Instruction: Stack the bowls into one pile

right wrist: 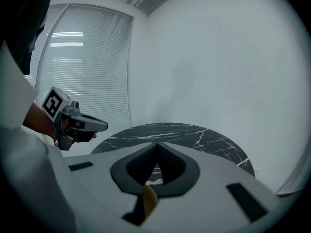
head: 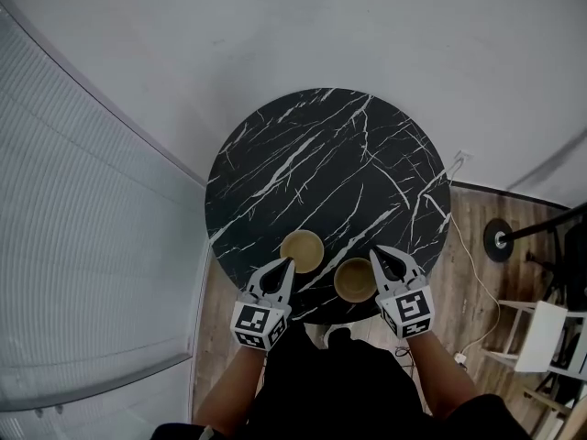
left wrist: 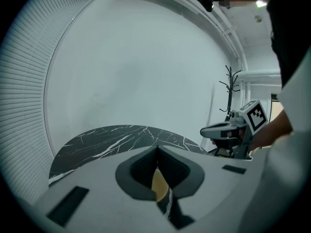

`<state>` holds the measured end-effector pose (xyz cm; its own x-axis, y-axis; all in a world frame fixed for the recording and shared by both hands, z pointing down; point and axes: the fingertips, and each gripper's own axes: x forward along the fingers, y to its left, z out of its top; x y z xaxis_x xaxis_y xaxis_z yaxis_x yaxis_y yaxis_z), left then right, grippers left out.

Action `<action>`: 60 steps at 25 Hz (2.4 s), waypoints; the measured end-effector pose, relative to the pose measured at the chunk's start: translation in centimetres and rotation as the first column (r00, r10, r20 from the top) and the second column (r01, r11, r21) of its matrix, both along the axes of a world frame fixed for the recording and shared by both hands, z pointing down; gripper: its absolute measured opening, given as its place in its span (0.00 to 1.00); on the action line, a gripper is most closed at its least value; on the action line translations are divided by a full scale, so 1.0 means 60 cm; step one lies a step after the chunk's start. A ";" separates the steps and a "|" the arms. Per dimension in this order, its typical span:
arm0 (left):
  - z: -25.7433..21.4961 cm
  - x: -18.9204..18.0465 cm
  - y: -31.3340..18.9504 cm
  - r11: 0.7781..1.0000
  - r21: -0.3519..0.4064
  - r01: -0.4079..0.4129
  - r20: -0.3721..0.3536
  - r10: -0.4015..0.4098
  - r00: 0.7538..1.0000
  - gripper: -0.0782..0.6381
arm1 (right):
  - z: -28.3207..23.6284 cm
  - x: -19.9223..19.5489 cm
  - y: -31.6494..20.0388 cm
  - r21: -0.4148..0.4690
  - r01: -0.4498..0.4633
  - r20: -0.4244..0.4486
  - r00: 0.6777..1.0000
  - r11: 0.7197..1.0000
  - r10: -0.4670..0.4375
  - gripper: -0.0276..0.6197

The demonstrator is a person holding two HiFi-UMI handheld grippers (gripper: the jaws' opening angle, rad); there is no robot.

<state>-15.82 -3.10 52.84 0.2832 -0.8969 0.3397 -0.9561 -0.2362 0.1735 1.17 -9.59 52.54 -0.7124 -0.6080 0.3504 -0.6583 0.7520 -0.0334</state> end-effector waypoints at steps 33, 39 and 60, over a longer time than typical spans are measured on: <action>0.182 -0.093 -0.007 0.935 -0.317 0.157 0.121 -0.124 0.985 0.29 | -0.002 -0.031 0.039 -0.035 0.093 -0.009 0.996 0.995 -0.093 0.06; 0.213 -0.096 -0.033 0.921 -0.364 0.137 0.080 -0.116 0.990 0.32 | 0.009 -0.042 0.045 -0.061 0.115 0.002 0.993 0.992 -0.115 0.06; 0.245 -0.091 -0.062 0.909 -0.399 0.122 0.088 -0.094 0.992 0.20 | 0.018 -0.023 0.021 -0.072 0.073 -0.008 0.997 0.995 -0.073 0.06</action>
<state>-21.31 -6.81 67.52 0.1575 -0.7039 0.6926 -0.9842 -0.0541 0.1689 -0.22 -8.32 53.61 -0.7501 -0.5277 0.3987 -0.6023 0.7940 -0.0822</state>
